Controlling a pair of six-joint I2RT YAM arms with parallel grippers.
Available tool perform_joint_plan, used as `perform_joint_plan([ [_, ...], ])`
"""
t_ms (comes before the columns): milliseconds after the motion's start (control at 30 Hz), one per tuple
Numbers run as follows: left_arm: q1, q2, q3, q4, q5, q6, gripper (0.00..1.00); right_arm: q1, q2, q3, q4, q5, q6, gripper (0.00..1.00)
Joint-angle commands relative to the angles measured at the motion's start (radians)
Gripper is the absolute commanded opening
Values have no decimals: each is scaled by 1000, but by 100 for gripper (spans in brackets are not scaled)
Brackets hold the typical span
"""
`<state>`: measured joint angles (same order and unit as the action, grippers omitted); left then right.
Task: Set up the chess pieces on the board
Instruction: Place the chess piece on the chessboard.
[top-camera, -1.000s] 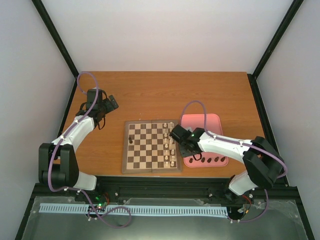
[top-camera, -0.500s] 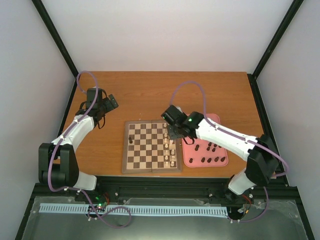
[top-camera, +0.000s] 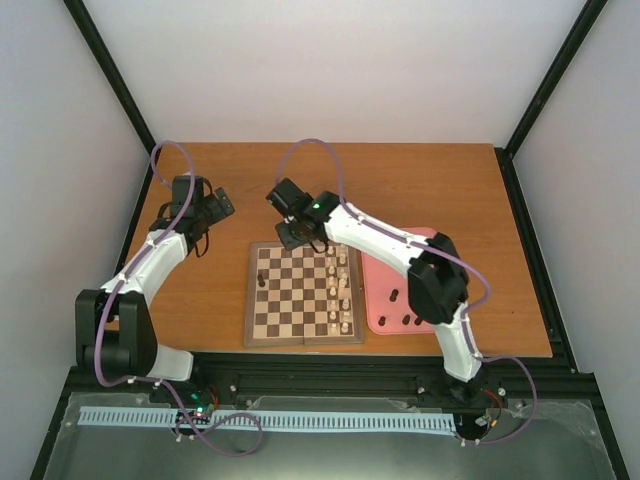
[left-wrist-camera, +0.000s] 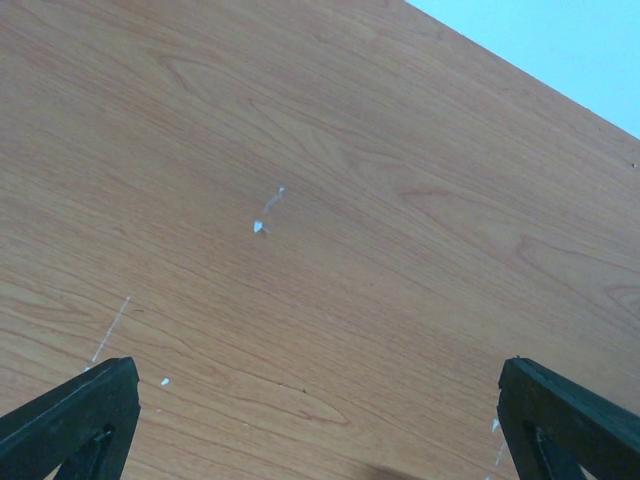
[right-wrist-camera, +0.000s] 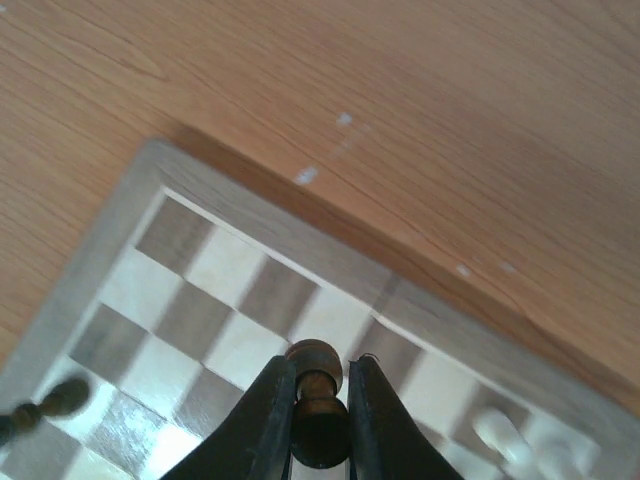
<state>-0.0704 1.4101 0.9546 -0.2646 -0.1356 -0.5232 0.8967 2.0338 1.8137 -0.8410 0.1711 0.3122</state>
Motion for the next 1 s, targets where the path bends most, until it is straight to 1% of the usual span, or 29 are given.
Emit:
perform_joint_plan([
  [0, -5, -49, 27, -17, -47, 8, 100, 14, 120, 175, -35, -92, -66, 11],
  [233, -5, -38, 37, -34, -82, 3, 100, 29, 286, 392, -80, -184, -95, 11],
  [300, -6, -34, 39, -38, -87, 3, 100, 33, 319, 431, -90, -200, -99, 11],
  [500, -5, -41, 36, -38, -103, 0, 100, 42, 389, 479, -91, -222, -107, 11],
  [967, -5, -36, 35, -36, -110, 0, 100, 42, 440, 493, -87, -234, -111, 11],
])
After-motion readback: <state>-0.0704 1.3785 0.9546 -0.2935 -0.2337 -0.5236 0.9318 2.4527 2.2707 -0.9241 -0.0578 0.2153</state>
